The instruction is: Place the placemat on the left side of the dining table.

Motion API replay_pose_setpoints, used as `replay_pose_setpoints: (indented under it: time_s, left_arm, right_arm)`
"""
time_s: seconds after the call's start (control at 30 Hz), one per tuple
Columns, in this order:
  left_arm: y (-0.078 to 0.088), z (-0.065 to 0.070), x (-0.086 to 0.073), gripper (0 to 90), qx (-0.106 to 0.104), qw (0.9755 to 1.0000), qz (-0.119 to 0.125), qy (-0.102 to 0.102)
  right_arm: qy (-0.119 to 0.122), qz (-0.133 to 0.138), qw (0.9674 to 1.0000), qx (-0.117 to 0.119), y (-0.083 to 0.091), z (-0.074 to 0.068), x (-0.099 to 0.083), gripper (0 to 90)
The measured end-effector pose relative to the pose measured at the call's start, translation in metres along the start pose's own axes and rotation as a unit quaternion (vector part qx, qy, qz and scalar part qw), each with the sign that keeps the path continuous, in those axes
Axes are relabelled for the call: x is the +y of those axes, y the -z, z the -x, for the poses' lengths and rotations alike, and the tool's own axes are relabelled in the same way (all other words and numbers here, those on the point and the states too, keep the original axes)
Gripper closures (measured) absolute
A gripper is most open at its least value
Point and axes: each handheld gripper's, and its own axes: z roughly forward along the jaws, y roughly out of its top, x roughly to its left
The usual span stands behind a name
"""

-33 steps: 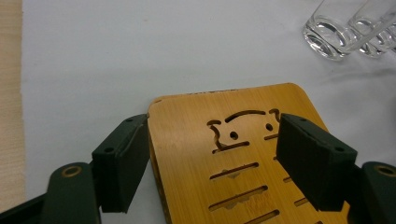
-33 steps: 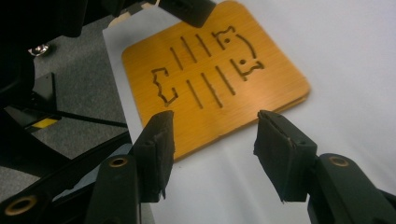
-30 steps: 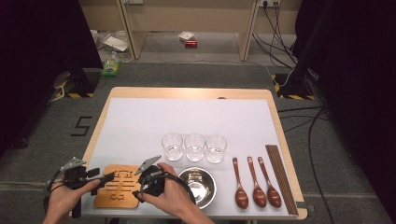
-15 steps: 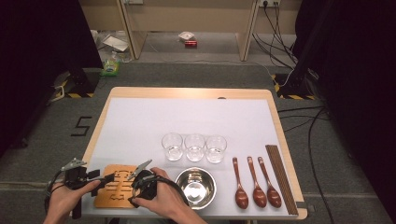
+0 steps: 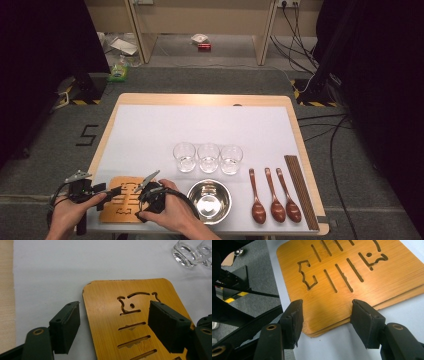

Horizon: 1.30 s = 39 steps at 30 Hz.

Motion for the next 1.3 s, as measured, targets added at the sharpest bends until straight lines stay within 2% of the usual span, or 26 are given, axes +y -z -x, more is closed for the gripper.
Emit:
replay_pose_setpoints:
  time_s: [0.03,0.1,0.13,0.3,0.33,0.47,0.5,1.0,1.2,1.3]
  left_arm:
    - [0.000,-0.001,0.000,25.2,-0.004,1.0000,-0.004,0.002]
    - [0.000,-0.002,-0.001,25.1,0.002,1.0000,-0.004,0.000]
    - [0.000,-0.002,-0.001,25.1,0.002,1.0000,-0.005,0.002]
    - [0.000,-0.004,-0.002,25.0,0.003,1.0000,-0.007,0.006]
    - [0.000,-0.004,-0.002,24.8,0.004,0.9999,-0.009,0.007]
    - [0.000,-0.005,-0.002,24.8,0.008,0.9998,-0.012,0.015]
    - [0.000,-0.006,-0.003,24.9,0.009,0.9998,-0.014,0.014]
    - [0.003,-0.007,-0.003,27.6,0.014,0.9993,-0.025,0.024]
    - [0.011,-0.006,0.000,31.9,0.011,0.9993,-0.016,0.033]
    - [0.020,-0.003,0.005,32.9,0.000,0.9995,0.004,0.033]
  right_arm:
    - [0.009,0.003,1.0000,0.002,-0.001,0.001,0.001,43.7]
    - [0.001,-0.004,1.0000,0.002,-0.001,-0.001,0.003,43.7]
    - [0.007,0.002,1.0000,0.003,-0.002,0.000,0.003,43.7]
    - [0.006,-0.005,1.0000,0.005,-0.004,-0.001,0.007,43.6]
    - [0.012,-0.002,0.9999,0.006,-0.005,-0.001,0.008,43.6]
    - [0.009,-0.009,0.9999,0.006,-0.006,-0.003,0.010,43.5]
    - [0.015,-0.004,0.9999,0.006,-0.008,-0.003,0.011,43.1]
    - [0.015,-0.002,0.9999,0.008,-0.012,-0.004,0.011,42.8]
    - [0.026,0.000,0.9996,0.006,-0.012,-0.004,0.011,42.8]
    - [0.031,0.003,0.9995,0.008,-0.012,-0.003,0.010,42.8]
